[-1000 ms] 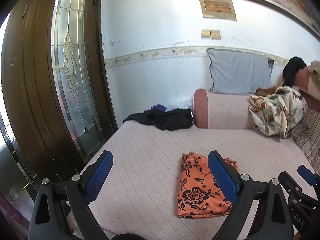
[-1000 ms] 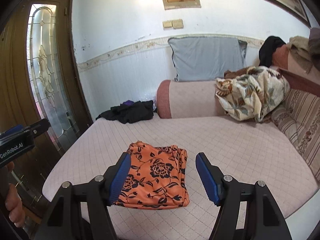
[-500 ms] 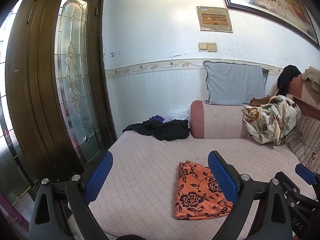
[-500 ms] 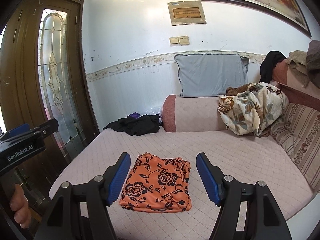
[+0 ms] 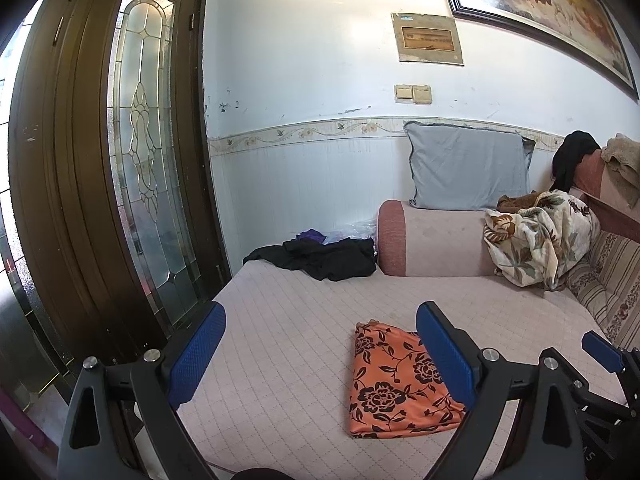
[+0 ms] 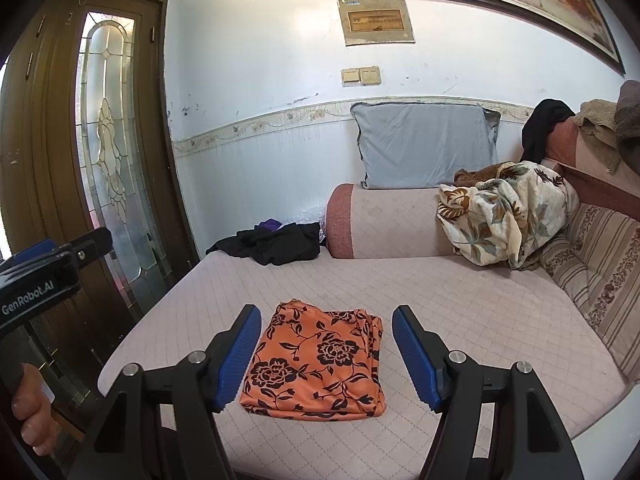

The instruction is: Fold small clothes

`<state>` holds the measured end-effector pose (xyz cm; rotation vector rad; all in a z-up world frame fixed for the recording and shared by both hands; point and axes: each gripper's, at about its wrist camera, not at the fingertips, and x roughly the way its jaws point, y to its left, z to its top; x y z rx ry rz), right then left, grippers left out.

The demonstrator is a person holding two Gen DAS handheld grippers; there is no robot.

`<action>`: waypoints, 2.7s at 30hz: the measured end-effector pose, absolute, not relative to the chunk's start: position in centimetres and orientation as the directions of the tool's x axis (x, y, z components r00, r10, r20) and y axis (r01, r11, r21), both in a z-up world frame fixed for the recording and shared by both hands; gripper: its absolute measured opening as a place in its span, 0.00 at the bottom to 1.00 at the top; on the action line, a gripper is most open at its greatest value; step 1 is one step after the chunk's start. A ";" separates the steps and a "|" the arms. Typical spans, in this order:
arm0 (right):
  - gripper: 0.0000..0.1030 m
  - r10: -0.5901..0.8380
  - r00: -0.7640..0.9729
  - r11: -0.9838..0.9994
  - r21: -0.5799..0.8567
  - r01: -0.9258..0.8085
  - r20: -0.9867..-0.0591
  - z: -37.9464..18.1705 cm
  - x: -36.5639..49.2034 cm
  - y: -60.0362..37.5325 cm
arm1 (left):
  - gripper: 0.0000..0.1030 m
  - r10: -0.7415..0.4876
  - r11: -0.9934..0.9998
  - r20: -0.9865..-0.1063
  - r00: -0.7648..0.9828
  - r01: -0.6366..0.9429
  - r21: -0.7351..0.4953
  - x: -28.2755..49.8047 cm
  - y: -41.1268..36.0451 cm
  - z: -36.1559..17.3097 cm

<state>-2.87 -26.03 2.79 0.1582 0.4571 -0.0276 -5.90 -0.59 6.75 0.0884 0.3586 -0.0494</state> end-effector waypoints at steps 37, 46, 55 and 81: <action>0.70 -0.012 0.883 0.988 0.129 0.082 -0.469 1.2 -1.3 -24.7 | 0.93 -0.089 0.993 -0.374 0.923 0.114 0.044 -4.3 0.5 5.7; 0.70 -0.002 0.877 0.990 0.124 0.070 -0.480 0.8 -0.1 -24.1 | 0.93 -0.099 0.992 -0.382 0.919 0.121 0.034 -3.1 0.8 5.6; 0.70 -0.009 0.876 0.991 0.115 0.073 -0.483 0.4 1.1 -23.8 | 0.93 -0.107 0.991 -0.389 0.915 0.128 0.027 -2.1 1.0 5.3; 0.70 -0.008 0.861 0.984 0.149 0.096 -0.508 -1.5 3.9 -23.7 | 0.93 -0.099 0.991 -0.428 0.899 0.126 0.036 1.3 1.7 3.4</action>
